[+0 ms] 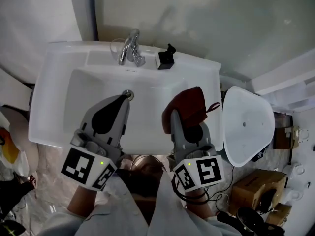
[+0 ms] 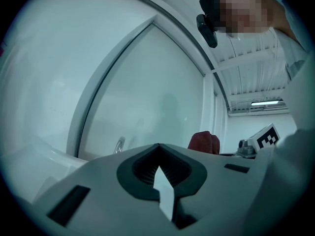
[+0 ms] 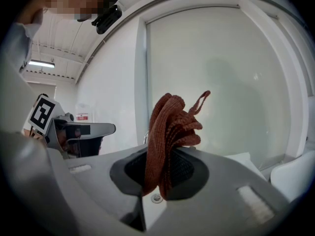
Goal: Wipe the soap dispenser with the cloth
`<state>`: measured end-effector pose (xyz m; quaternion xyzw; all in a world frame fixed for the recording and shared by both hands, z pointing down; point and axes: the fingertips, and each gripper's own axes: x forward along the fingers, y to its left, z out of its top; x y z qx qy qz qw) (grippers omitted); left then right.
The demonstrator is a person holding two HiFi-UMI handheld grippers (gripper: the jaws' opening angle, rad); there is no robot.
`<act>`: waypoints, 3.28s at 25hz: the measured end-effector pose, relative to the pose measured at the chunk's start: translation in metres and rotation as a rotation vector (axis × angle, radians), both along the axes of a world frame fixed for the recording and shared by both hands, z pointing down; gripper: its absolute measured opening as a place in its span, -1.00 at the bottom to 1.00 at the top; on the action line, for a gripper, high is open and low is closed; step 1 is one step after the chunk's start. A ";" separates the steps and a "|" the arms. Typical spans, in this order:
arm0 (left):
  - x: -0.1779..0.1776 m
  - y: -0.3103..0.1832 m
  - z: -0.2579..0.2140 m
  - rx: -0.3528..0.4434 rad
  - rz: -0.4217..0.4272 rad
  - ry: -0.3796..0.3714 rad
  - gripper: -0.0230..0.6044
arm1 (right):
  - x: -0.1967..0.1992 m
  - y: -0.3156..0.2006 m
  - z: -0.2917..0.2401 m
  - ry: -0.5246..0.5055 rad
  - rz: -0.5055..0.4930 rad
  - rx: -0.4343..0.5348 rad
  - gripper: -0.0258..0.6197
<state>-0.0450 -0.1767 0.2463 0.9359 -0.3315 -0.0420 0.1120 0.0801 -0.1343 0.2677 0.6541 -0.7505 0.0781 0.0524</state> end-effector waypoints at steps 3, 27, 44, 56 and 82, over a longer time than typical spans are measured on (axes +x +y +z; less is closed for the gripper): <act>0.003 -0.001 0.002 -0.002 0.007 -0.004 -0.94 | 0.003 -0.002 0.004 0.003 0.006 -0.014 -0.75; 0.017 -0.029 0.013 -0.067 -0.123 -0.010 -0.94 | 0.051 -0.102 0.029 -0.044 -0.104 -0.084 -0.75; 0.022 -0.037 0.027 -0.108 -0.258 -0.044 -0.94 | 0.070 -0.189 0.078 -0.128 -0.136 -0.162 -0.75; 0.015 -0.044 0.037 -0.137 -0.310 -0.048 -0.94 | 0.060 -0.221 0.132 -0.035 -0.162 -0.275 -0.75; 0.018 -0.046 0.053 -0.180 -0.324 -0.053 -0.94 | 0.061 -0.212 0.256 -0.126 -0.139 -0.565 -0.75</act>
